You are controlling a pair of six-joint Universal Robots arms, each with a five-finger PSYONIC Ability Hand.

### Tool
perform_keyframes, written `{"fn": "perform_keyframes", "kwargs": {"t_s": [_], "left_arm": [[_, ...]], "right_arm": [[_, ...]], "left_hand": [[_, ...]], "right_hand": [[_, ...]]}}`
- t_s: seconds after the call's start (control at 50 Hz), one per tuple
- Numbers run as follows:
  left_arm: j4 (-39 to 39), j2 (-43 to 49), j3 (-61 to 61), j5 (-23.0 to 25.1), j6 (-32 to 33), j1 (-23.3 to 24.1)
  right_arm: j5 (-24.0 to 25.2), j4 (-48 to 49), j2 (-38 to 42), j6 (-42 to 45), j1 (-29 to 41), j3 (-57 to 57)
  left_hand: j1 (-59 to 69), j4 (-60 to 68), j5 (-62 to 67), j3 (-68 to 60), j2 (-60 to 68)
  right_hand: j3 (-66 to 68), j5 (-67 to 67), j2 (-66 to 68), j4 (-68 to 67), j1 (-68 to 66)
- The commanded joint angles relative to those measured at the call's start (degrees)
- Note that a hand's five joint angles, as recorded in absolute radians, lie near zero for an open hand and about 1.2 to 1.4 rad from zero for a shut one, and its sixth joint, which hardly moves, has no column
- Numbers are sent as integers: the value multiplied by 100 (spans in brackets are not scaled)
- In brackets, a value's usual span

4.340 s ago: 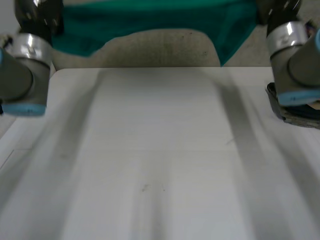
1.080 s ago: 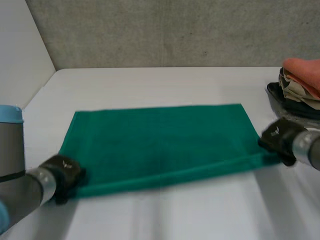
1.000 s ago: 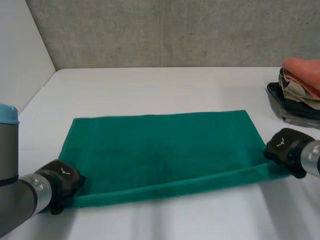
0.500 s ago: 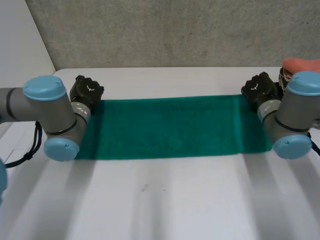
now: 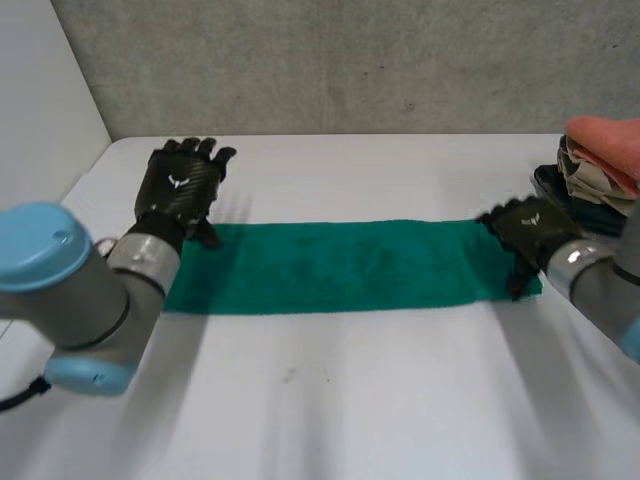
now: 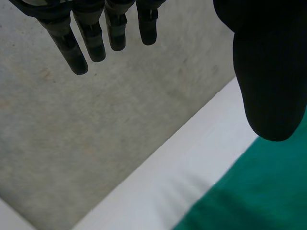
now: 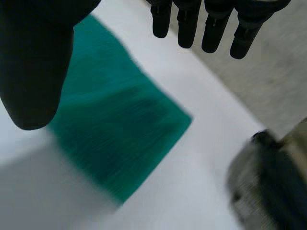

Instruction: Fold the laundry.

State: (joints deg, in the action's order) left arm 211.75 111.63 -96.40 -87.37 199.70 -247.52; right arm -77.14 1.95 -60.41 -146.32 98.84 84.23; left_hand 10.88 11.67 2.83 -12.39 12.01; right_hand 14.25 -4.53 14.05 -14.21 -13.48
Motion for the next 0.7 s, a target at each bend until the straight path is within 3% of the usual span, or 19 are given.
{"fn": "perform_keyframes", "kwargs": {"t_s": [0.02, 0.2, 0.22, 0.26, 0.44, 0.62, 0.68, 0.7], "left_arm": [[156, -282, -573, 485, -871, -68], [164, -265, -599, 485, -862, -68], [164, -265, -599, 493, -862, -68], [164, -265, -599, 485, -862, -68], [164, -273, -617, 476, -871, -103], [156, -335, -626, 432, -871, -103], [156, -422, -661, 432, -871, -121], [164, -458, -678, 432, -871, -121]], "right_arm": [[428, -72, -6, 51, -471, 375], [454, 613, 732, 60, -559, 16], [463, 613, 767, 51, -559, -20], [402, 613, 925, 69, -576, -143], [270, 525, 470, 121, -1234, 76], [174, 508, -120, 1920, -2430, 235], [156, 490, -208, 2011, -2317, 235], [208, 516, -339, 1898, -1995, 209]], "left_hand": [[-88, -167, -283, 239, -201], [-88, -167, -283, 239, -201], [-88, -167, -283, 239, -201], [-84, -163, -279, 234, -196], [-88, -167, -283, 239, -201], [-88, -167, -283, 239, -201], [-88, -167, -283, 239, -201], [-84, -163, -279, 234, -196]], "right_hand": [[861, -833, 881, -864, -938], [2524, -2496, 2544, -2527, -2601], [3010, -2982, 3030, -3014, -3087], [6555, -6527, 6574, -6558, -6632], [6575, -6547, 6595, -6579, -6652], [6575, -6547, 6595, -6579, -6652], [6575, -6547, 6595, -6579, -6652], [6575, -6547, 6595, -6579, -6652]]}}
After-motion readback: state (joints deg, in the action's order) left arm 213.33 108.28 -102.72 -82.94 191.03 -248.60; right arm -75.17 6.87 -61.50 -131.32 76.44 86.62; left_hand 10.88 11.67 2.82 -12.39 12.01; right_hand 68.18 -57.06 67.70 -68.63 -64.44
